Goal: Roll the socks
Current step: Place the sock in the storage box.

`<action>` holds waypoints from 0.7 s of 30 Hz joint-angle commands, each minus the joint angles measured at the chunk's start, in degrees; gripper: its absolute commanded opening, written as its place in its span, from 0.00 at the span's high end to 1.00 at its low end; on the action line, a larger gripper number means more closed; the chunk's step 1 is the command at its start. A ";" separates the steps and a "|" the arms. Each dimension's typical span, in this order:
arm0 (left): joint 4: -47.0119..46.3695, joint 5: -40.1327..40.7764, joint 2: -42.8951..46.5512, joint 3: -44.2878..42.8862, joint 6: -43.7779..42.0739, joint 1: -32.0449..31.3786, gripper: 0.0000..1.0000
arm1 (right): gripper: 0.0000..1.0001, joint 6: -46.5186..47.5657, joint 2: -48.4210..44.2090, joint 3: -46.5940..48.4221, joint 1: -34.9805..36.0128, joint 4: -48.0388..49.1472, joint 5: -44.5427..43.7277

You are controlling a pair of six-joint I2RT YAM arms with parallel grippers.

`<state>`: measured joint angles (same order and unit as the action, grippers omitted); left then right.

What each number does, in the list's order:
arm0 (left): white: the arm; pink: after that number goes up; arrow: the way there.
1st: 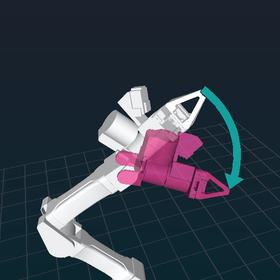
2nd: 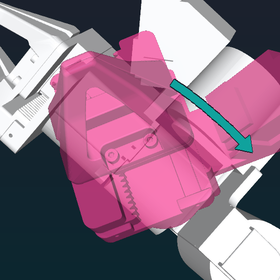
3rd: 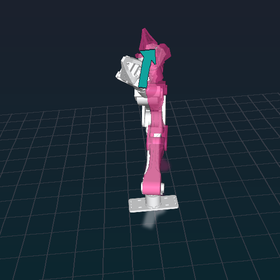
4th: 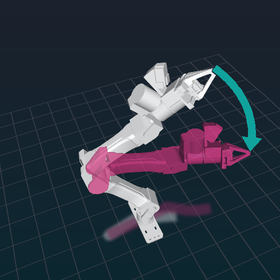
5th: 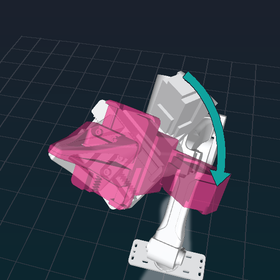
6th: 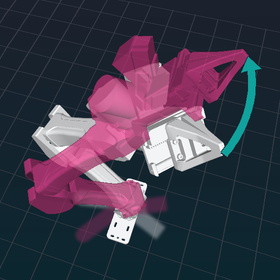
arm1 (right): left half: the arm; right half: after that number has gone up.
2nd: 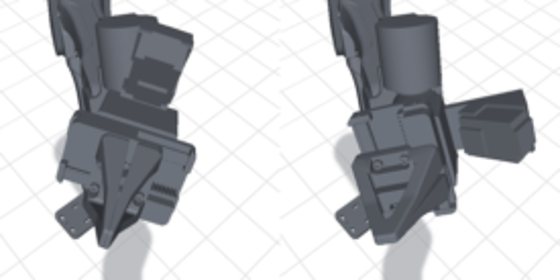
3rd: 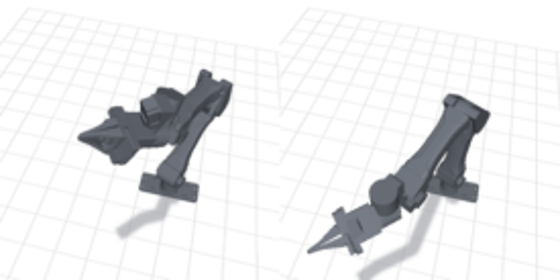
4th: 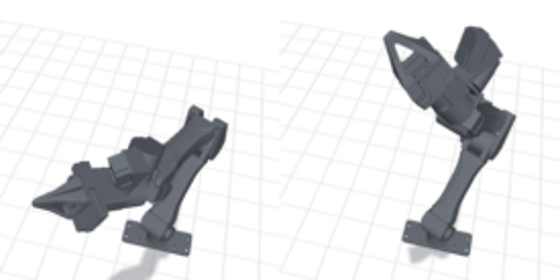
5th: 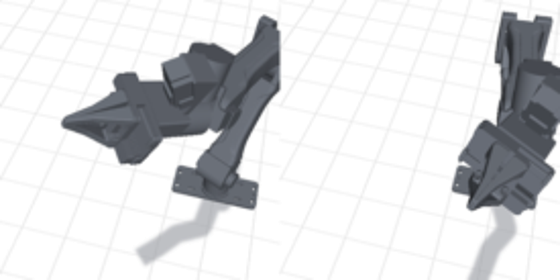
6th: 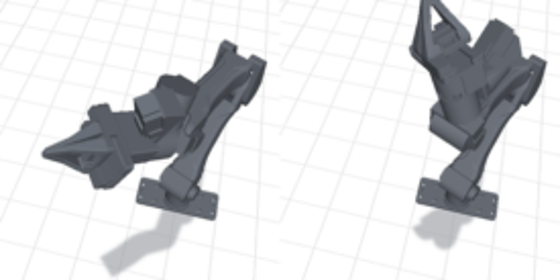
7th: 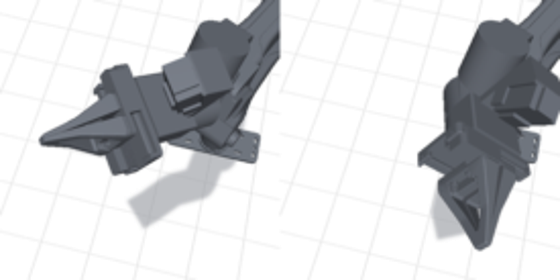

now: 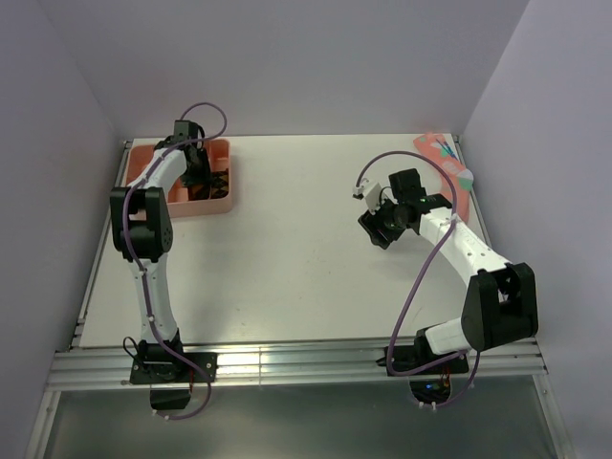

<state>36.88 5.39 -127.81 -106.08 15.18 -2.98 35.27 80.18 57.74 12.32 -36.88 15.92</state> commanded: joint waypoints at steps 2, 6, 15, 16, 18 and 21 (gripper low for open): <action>-0.93 -4.24 1.59 1.67 0.46 -1.15 0.56 | 0.38 0.77 -1.26 0.10 -0.45 0.41 -0.37; -4.36 -4.86 4.84 4.12 0.46 -1.15 0.50 | 0.38 0.94 -1.26 0.10 -0.45 0.32 -0.28; -4.27 -2.75 5.90 4.30 0.20 -1.15 0.36 | 0.38 0.77 -1.08 0.36 -0.45 0.23 -0.28; -4.54 -2.32 6.43 4.83 0.38 -1.15 0.35 | 0.38 0.86 -0.99 0.36 -0.45 0.23 -0.28; -5.24 -2.14 6.96 5.36 0.46 -1.15 0.31 | 0.38 0.77 -0.90 0.45 -0.36 0.15 -0.28; -5.42 -1.61 7.57 5.71 0.46 -1.15 0.31 | 0.38 0.86 -0.99 0.27 -0.45 0.32 -0.45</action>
<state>32.03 4.08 -122.83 -101.34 15.20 -3.53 35.66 80.18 57.74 12.32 -36.91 15.88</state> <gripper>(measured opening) 0.657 0.619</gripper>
